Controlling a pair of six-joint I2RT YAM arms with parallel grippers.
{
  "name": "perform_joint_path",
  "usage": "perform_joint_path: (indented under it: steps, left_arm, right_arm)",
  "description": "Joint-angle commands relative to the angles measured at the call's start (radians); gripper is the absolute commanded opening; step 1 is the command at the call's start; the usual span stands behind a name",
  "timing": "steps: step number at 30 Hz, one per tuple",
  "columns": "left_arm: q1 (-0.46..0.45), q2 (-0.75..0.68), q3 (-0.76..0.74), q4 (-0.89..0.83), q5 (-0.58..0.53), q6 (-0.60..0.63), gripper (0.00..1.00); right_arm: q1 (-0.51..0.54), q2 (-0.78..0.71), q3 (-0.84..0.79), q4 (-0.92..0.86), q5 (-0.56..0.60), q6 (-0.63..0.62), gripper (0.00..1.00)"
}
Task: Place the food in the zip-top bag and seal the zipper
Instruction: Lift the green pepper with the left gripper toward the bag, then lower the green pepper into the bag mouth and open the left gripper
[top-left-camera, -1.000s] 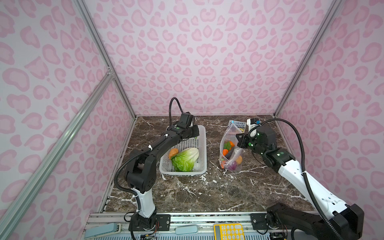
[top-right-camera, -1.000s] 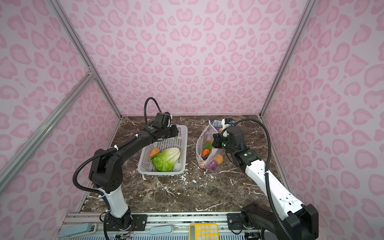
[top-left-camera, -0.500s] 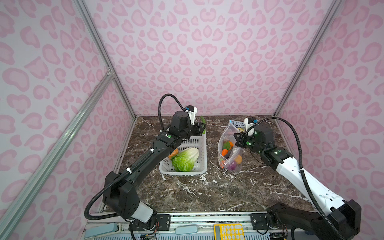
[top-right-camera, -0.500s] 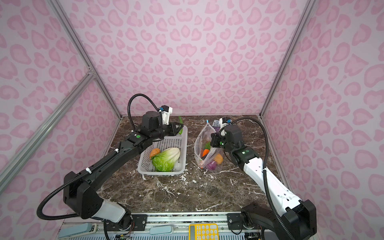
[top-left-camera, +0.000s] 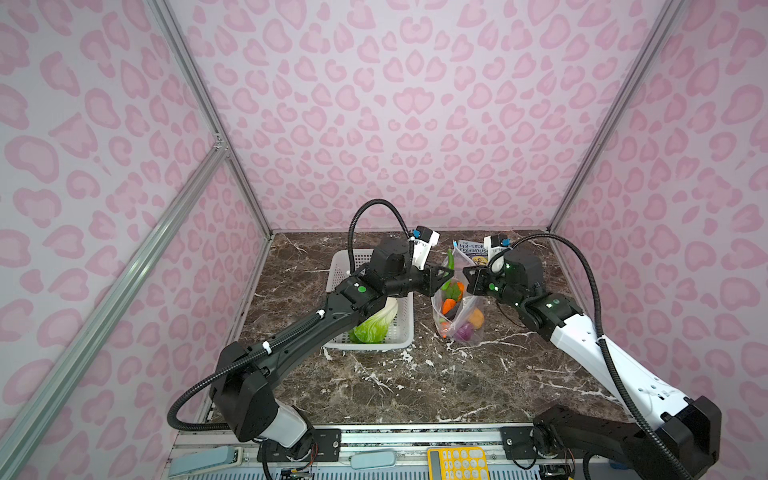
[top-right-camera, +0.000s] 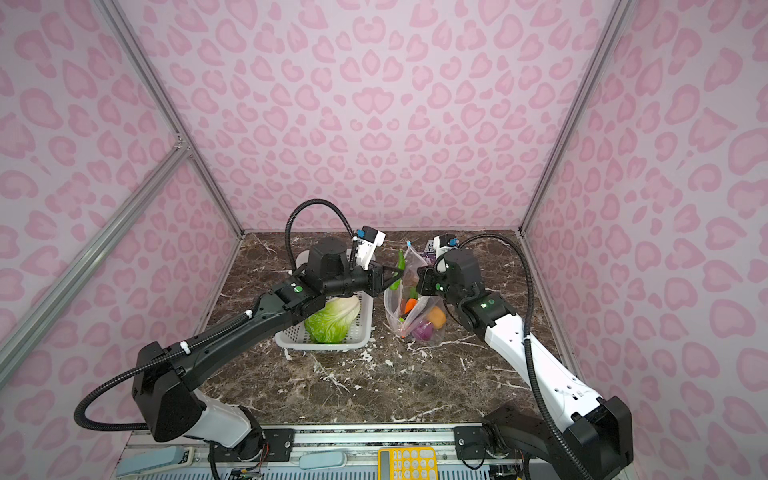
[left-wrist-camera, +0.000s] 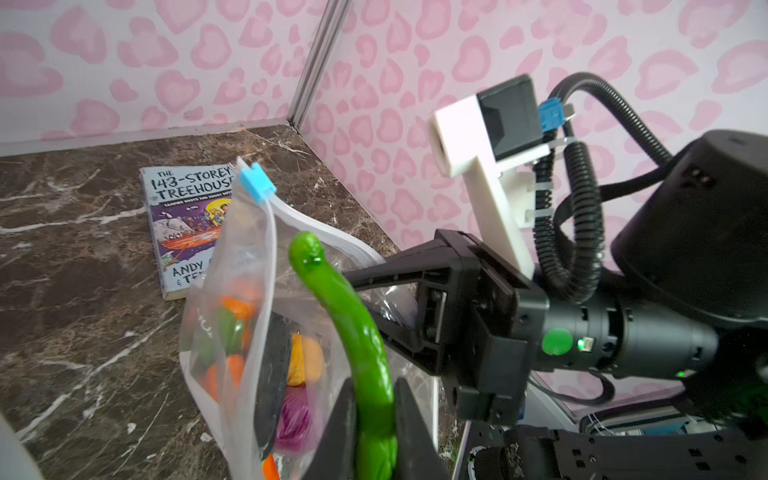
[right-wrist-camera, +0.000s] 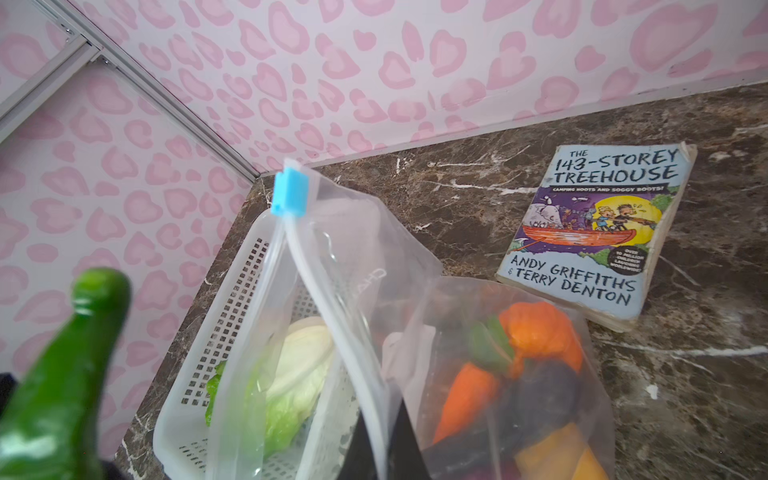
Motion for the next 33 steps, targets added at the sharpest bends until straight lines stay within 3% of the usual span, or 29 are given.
perform_joint_path:
  steps: [1, 8, 24, 33]
  left_arm:
    - [-0.022, 0.035, 0.014, 0.017, 0.006, 0.027, 0.14]
    - [-0.041, 0.098, 0.052, -0.100, -0.086, 0.124, 0.15]
    - [-0.076, 0.239, 0.154, -0.336, -0.265, 0.145, 0.21]
    - [-0.080, 0.235, 0.162, -0.339, -0.237, 0.115, 0.48]
  right_arm:
    - [0.002, -0.012, -0.009, 0.008, 0.016, 0.005, 0.00]
    - [0.003, -0.034, -0.023, 0.009, 0.013, 0.007, 0.00]
    - [0.021, 0.004, -0.014, 0.019, 0.012, 0.009, 0.00]
    - [0.026, 0.011, -0.013, 0.022, 0.015, 0.009, 0.00]
